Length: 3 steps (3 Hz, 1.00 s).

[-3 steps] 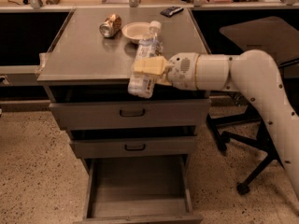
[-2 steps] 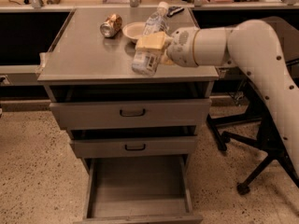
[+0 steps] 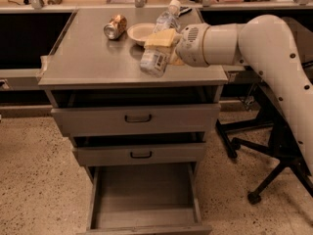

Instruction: Pick blue plastic bottle from bottom drawer and place on counter

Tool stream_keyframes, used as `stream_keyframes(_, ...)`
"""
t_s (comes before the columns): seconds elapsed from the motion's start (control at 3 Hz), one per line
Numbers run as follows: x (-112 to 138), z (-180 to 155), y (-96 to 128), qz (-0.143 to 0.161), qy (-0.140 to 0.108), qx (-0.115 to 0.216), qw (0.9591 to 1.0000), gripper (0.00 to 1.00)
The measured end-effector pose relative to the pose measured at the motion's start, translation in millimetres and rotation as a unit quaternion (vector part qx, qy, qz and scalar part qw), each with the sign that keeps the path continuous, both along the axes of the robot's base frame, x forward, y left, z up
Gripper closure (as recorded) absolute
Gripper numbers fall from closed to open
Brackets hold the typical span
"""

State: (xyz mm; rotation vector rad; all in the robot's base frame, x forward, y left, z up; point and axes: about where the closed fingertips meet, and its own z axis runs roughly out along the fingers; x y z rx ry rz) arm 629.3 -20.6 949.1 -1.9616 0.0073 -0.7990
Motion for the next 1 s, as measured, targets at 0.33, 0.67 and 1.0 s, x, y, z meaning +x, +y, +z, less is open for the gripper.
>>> stream_keyframes(0.33, 2.6, 0.8, -1.3, 0.020, 0.004, -0.029, 0.9994, 1.00)
stream_keyframes(0.67, 37.4, 0.4, -16.4, 0.007, 0.054, -0.122, 0.9910, 1.00)
stream_keyframes(1.0, 66.3, -11.9, -44.6, -0.020, 0.110, -0.181, 0.9772, 1.00)
